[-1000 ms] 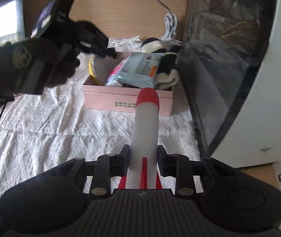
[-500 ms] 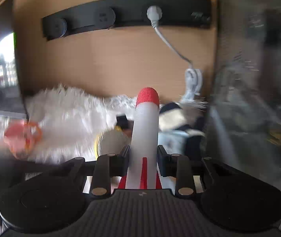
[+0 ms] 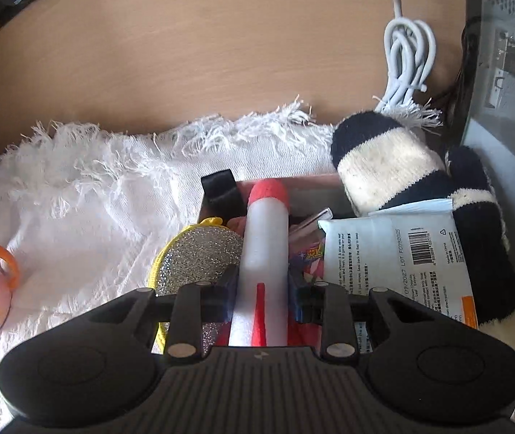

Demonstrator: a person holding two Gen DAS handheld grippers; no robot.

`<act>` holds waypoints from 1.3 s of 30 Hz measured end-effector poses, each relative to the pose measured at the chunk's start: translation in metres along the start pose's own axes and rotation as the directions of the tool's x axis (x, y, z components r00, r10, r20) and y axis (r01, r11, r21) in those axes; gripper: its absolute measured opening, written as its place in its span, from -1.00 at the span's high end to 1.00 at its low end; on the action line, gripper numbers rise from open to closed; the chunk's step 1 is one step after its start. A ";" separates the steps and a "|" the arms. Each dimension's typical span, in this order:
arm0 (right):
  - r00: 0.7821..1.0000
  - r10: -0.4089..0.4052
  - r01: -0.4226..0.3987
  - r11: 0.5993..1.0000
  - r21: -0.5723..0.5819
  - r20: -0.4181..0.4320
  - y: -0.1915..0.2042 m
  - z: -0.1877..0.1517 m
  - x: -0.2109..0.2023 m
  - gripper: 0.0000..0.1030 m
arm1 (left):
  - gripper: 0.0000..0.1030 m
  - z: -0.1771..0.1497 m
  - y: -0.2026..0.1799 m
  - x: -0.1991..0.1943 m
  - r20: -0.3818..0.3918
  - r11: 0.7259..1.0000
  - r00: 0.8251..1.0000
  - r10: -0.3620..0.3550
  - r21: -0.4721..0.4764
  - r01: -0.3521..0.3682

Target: Organize soft objects

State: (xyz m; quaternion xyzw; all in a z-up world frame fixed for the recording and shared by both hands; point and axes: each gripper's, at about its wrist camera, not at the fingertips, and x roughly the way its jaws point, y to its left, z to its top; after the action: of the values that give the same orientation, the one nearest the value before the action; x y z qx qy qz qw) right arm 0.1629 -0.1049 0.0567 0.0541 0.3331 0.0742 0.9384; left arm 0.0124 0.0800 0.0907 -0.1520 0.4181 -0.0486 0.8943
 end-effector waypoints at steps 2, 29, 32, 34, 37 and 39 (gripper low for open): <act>1.000 0.023 -0.023 1.000 0.010 0.009 -0.006 -0.001 -0.010 0.35 | 0.65 -0.006 0.002 0.002 -0.008 1.000 1.000 0.011 -0.001 -0.011; 0.999 -0.005 0.010 0.989 -0.150 0.036 -0.090 -0.162 -0.097 -0.72 | 0.62 -0.099 -0.132 0.061 0.224 0.955 0.963 0.148 0.221 -0.198; 0.999 -0.041 0.044 0.990 -0.132 0.029 -0.092 -0.167 -0.089 -0.97 | 0.60 -0.100 -0.132 0.065 0.235 0.949 0.959 0.161 0.229 -0.215; 0.997 -0.073 0.076 0.992 -0.100 0.026 -0.095 -0.167 -0.087 -1.00 | 0.60 -0.100 -0.133 0.066 0.237 0.947 0.957 0.164 0.234 -0.221; 0.996 -0.083 0.086 0.992 -0.088 0.040 -0.095 -0.169 -0.087 -1.00 | 0.60 -0.099 -0.132 0.067 0.237 0.950 0.959 0.159 0.228 -0.213; 0.995 -0.087 0.091 0.992 -0.085 0.054 -0.095 -0.171 -0.088 -1.00 | 0.60 -0.099 -0.131 0.066 0.235 0.953 0.960 0.153 0.221 -0.206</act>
State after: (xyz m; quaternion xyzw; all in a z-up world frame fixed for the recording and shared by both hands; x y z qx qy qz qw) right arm -0.0033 -0.2043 -0.0354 -0.0001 0.3079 0.0453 0.9503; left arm -0.0151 -0.0816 0.0231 -0.0066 0.3216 -0.0007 0.9468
